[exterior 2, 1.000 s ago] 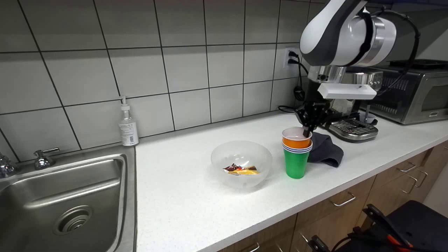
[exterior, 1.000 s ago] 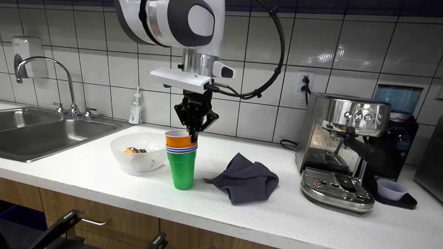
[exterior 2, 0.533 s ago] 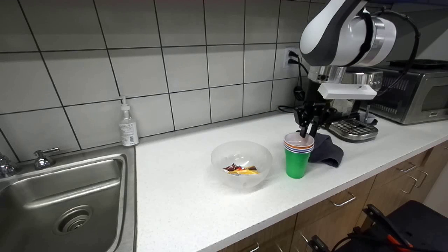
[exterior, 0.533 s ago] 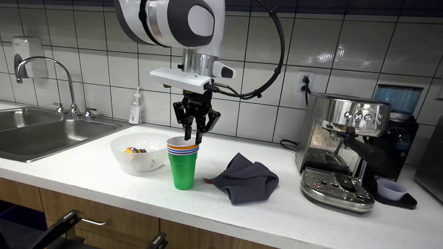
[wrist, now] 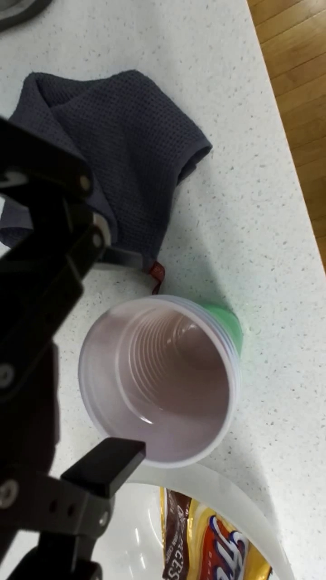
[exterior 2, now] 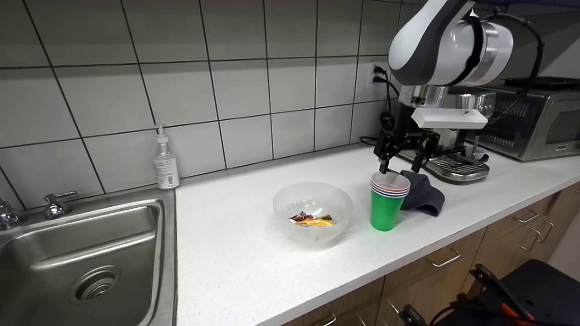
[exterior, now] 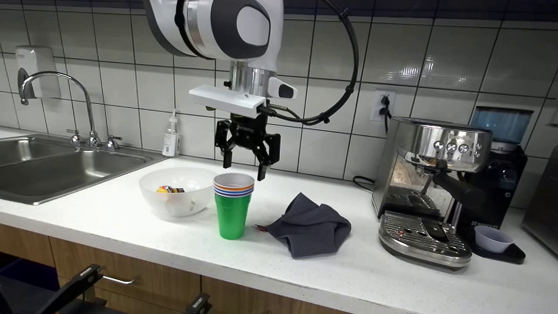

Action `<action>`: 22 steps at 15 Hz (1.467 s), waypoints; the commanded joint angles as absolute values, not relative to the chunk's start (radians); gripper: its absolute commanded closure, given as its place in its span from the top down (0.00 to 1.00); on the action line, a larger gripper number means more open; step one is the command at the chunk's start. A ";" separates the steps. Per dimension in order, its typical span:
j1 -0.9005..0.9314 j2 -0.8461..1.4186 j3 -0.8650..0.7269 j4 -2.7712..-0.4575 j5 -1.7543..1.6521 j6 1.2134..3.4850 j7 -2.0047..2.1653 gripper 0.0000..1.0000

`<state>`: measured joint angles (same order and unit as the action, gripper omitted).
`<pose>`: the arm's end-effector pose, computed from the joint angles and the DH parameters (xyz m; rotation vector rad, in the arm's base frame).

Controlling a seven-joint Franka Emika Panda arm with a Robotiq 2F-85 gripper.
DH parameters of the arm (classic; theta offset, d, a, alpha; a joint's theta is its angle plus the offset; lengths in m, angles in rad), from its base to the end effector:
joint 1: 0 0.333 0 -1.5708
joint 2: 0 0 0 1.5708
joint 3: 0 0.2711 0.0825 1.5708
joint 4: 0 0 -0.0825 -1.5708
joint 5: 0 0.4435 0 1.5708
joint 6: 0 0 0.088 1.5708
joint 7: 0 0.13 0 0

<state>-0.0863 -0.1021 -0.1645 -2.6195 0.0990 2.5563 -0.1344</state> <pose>0.4593 -0.1146 0.1723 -3.0611 0.3031 -0.0770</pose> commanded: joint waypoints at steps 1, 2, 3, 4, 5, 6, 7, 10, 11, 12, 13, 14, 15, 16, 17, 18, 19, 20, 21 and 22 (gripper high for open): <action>-0.091 -0.143 -0.152 -2.637 0.109 2.559 -0.145 1.00; -0.091 -0.151 -0.151 -2.640 0.104 2.557 -0.143 1.00; -0.091 -0.167 -0.149 -2.645 0.096 2.554 -0.140 1.00; -0.090 -0.182 -0.147 -2.652 0.092 2.555 -0.140 1.00; -0.088 -0.200 -0.144 -2.660 0.090 2.553 -0.144 1.00; -0.087 -0.215 -0.142 -2.665 0.090 2.550 -0.147 1.00; -0.084 -0.234 -0.141 -2.672 0.094 2.544 -0.152 1.00; -0.072 -0.287 -0.135 -2.696 0.091 2.522 -0.165 1.00; -0.066 -0.307 -0.135 -2.704 0.095 2.507 -0.177 1.00; -0.062 -0.324 -0.133 -2.709 0.092 2.491 -0.182 1.00; -0.059 -0.344 -0.129 -2.718 0.081 2.481 -0.183 1.00; -0.055 -0.360 -0.128 -2.723 0.077 2.470 -0.188 1.00; -0.052 -0.376 -0.125 -2.727 0.069 2.456 -0.189 1.00; -0.047 -0.390 -0.124 -2.731 0.066 2.445 -0.194 1.00; -0.045 -0.402 -0.121 -2.734 0.060 2.434 -0.194 1.00; -0.041 -0.414 -0.118 -2.737 0.057 2.424 -0.196 1.00; -0.039 -0.425 -0.114 -2.740 0.051 2.413 -0.196 1.00; -0.036 -0.433 -0.111 -2.741 0.047 2.403 -0.195 1.00; -0.035 -0.438 -0.107 -2.741 0.042 2.392 -0.190 1.00; -0.034 -0.443 -0.102 -2.741 0.036 2.377 -0.185 1.00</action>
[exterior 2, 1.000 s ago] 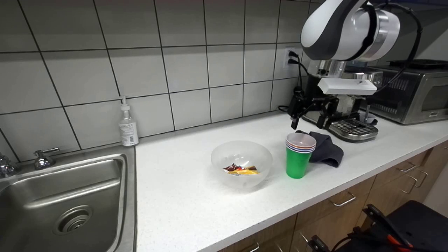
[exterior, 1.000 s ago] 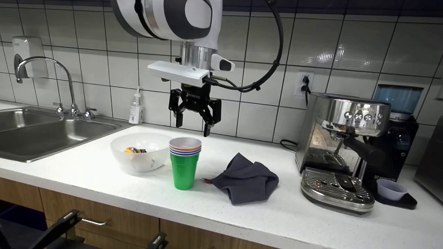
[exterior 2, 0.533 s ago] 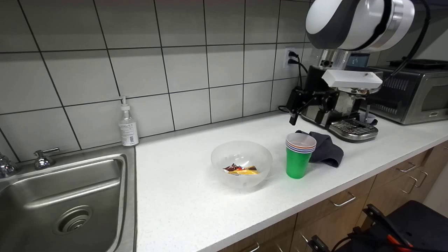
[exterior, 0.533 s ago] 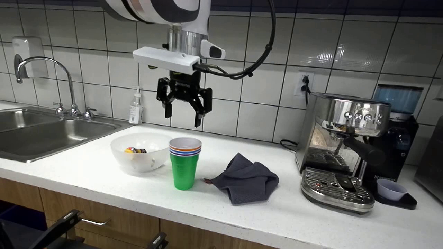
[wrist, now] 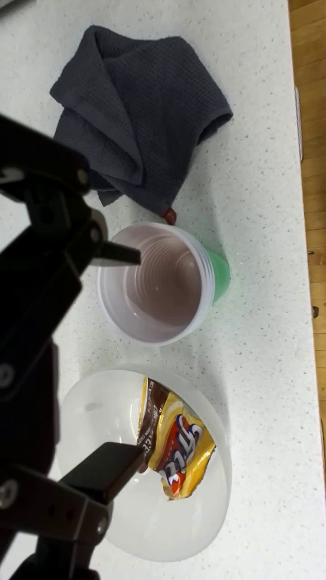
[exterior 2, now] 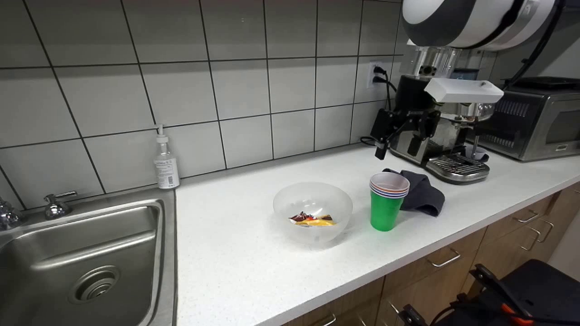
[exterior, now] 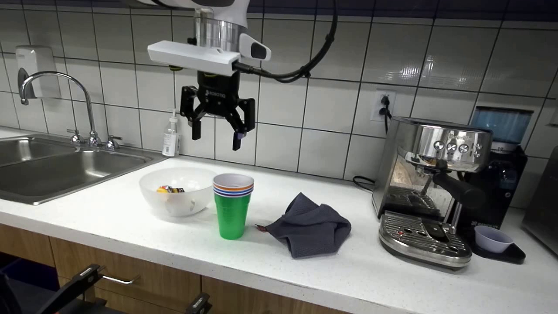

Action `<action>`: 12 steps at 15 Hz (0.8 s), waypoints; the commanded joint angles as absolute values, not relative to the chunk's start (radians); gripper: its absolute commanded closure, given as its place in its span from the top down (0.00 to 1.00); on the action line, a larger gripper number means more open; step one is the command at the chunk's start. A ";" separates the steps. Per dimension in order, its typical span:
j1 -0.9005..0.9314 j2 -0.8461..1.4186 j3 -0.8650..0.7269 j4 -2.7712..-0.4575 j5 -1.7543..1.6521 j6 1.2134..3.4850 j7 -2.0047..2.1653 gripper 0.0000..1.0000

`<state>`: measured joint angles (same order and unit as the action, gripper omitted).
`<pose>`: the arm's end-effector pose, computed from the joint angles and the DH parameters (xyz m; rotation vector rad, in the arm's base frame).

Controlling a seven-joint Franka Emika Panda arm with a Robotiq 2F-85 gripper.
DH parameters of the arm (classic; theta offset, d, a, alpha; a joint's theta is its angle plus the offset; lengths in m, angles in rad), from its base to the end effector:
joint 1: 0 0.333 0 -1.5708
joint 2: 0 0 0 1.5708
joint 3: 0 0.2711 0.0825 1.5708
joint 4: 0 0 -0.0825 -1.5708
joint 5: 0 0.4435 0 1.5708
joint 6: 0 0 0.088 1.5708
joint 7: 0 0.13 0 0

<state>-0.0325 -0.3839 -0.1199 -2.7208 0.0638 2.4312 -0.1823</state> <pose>0.4475 -0.0596 0.2451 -3.0648 0.0153 -0.1594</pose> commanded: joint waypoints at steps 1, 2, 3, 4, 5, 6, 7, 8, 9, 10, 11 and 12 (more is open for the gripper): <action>-0.033 -0.446 -0.099 -2.740 0.033 2.366 -0.184 1.00; -0.031 -0.397 -0.111 -2.722 0.055 2.406 -0.182 1.00; -0.029 -0.401 -0.110 -2.722 0.052 2.397 -0.182 1.00; -0.028 -0.403 -0.109 -2.722 0.051 2.392 -0.182 1.00; -0.028 -0.404 -0.109 -2.723 0.051 2.390 -0.182 1.00; -0.028 -0.404 -0.109 -2.723 0.051 2.389 -0.182 1.00; -0.028 -0.404 -0.109 -2.723 0.050 2.389 -0.182 1.00; -0.028 -0.404 -0.109 -2.723 0.050 2.389 -0.182 1.00; -0.028 -0.404 -0.109 -2.723 0.050 2.389 -0.182 1.00; -0.028 -0.404 -0.109 -2.723 0.050 2.389 -0.182 1.00; -0.028 -0.404 -0.109 -2.723 0.050 2.389 -0.182 1.00; -0.028 -0.404 -0.109 -2.723 0.050 2.389 -0.182 1.00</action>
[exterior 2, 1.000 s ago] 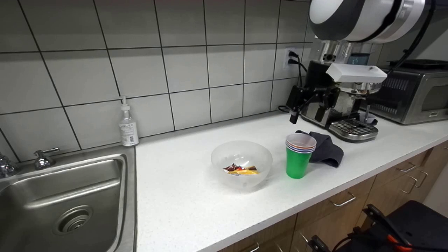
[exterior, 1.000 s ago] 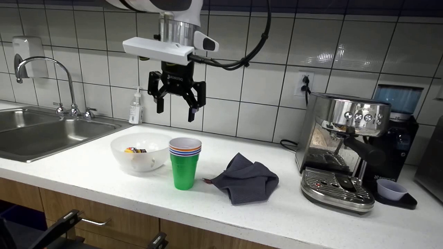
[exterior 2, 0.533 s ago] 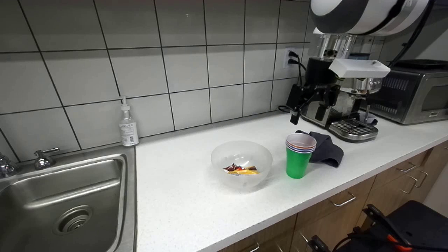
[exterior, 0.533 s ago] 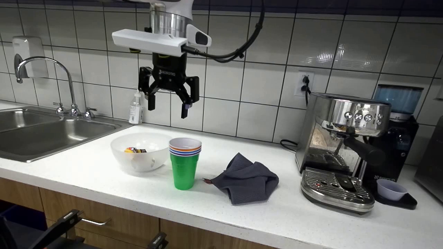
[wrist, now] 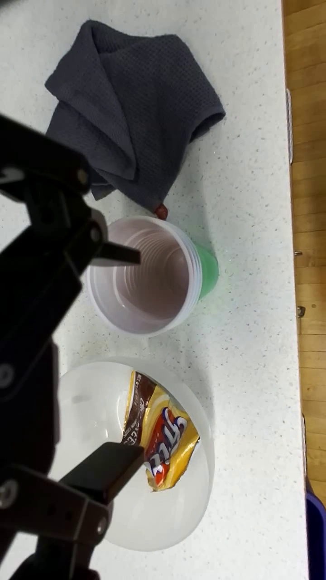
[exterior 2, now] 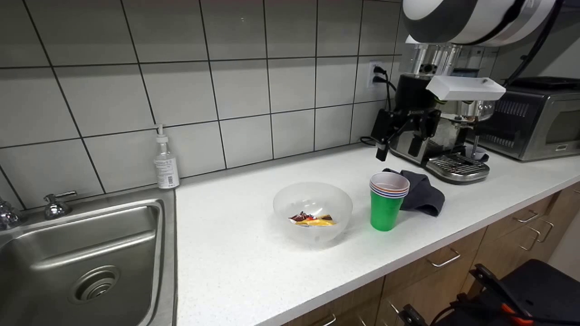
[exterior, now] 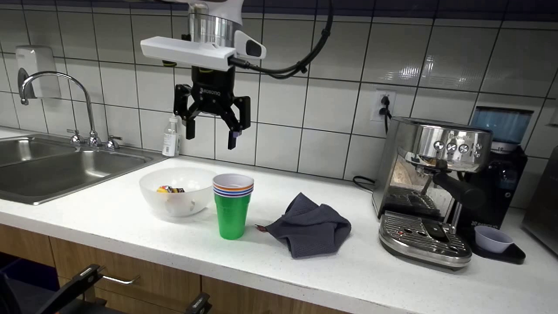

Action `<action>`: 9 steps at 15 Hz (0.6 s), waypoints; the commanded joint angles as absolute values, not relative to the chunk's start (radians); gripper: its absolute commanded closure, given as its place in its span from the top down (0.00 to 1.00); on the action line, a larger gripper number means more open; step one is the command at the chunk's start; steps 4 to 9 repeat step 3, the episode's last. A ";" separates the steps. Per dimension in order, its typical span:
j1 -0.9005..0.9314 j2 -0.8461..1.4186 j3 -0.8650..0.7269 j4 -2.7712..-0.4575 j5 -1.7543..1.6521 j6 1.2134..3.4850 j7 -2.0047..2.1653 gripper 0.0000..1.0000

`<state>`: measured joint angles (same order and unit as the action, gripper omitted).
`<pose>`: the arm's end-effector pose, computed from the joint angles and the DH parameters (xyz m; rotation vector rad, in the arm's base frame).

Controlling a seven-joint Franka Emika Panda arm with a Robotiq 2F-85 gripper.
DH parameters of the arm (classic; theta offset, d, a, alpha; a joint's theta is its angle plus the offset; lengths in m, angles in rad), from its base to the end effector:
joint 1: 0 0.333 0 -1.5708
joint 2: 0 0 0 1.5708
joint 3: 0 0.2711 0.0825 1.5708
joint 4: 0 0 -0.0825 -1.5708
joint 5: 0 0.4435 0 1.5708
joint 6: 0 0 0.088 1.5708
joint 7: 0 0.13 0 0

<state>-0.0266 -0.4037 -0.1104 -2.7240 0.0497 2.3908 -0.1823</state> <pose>0.4440 -0.0523 0.2487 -3.0721 -0.0268 -0.1212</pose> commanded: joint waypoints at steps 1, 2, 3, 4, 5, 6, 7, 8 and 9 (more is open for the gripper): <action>-0.028 -0.404 -0.109 -2.723 0.050 2.389 -0.182 1.00; -0.028 -0.404 -0.109 -2.723 0.050 2.388 -0.182 1.00; -0.028 -0.404 -0.109 -2.723 0.050 2.388 -0.182 1.00; -0.028 -0.404 -0.109 -2.723 0.050 2.388 -0.182 1.00; -0.028 -0.404 -0.109 -2.723 0.050 2.388 -0.182 1.00; -0.028 -0.404 -0.109 -2.723 0.050 2.388 -0.182 1.00; -0.028 -0.404 -0.109 -2.723 0.050 2.388 -0.182 1.00; -0.028 -0.404 -0.109 -2.723 0.050 2.388 -0.182 1.00; -0.028 -0.404 -0.109 -2.723 0.050 2.388 -0.182 1.00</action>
